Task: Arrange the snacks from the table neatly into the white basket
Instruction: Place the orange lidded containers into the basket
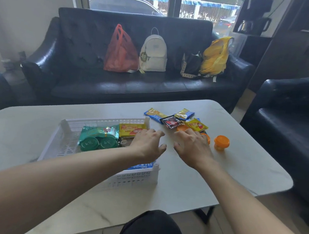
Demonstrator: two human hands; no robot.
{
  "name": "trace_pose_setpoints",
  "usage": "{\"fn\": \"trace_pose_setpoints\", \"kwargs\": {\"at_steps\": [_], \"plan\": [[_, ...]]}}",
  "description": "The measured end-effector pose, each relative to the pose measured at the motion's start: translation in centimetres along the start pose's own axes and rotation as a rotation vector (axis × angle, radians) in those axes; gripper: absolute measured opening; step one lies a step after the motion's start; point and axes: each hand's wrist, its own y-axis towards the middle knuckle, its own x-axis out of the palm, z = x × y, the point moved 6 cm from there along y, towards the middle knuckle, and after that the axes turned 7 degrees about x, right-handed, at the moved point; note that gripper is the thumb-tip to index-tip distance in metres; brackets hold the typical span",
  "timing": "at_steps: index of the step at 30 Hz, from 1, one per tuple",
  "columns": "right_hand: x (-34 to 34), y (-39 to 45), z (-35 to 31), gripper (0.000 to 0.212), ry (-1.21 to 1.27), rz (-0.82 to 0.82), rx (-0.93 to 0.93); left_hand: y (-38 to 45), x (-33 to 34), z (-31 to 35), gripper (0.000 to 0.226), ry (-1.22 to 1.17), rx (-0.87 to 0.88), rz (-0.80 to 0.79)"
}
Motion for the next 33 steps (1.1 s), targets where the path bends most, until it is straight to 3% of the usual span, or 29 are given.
{"fn": "trace_pose_setpoints", "kwargs": {"at_steps": [9, 19, 23, 29, 33], "plan": [[0.2, 0.6, 8.4, 0.038, -0.008, 0.017, 0.163, 4.9, 3.2, 4.9, 0.048, 0.015, 0.108, -0.041], [3.2, 2.5, 12.0, 0.039, -0.071, 0.071, 0.188, 10.7, 6.8, 5.3, 0.044, 0.15, 0.144, -0.116], [4.0, 3.6, 12.7, 0.048, -0.133, 0.14, 0.189, 13.1, 7.9, 5.0, 0.047, 0.215, 0.155, -0.093], [4.8, 5.2, 14.0, 0.078, -0.199, 0.152, 0.232, 15.1, 9.5, 4.0, 0.061, 0.272, 0.144, -0.138], [5.7, 6.0, 14.5, 0.079, -0.188, 0.086, 0.248, 15.3, 9.3, 4.3, 0.049, 0.296, 0.167, -0.09]]}}
